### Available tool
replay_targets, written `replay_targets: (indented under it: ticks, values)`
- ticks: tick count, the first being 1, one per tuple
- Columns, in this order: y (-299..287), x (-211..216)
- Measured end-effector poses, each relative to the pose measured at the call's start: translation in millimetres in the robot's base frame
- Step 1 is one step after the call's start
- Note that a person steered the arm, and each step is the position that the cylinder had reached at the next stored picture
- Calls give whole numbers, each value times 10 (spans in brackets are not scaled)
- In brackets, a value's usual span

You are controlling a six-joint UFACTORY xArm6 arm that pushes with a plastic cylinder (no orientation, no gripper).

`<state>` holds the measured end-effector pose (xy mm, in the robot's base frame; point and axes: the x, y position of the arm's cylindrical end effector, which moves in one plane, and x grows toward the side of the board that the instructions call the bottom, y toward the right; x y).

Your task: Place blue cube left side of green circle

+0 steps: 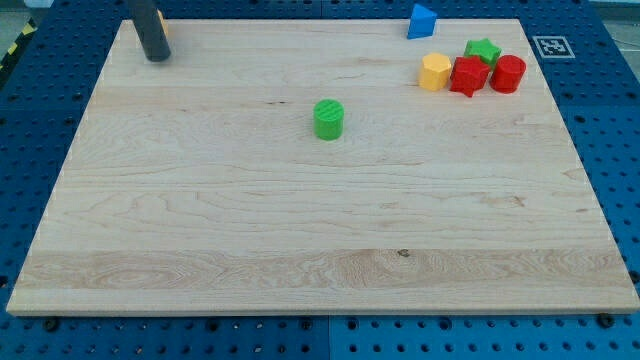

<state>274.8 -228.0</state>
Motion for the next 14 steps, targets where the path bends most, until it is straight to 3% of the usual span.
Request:
replay_targets:
  ticks: [1,3,5,9,14]
  values:
    - [-123,112]
    - [-771,-103]
    - [-714,-410]
    - [-538,-511]
    - [-139,-345]
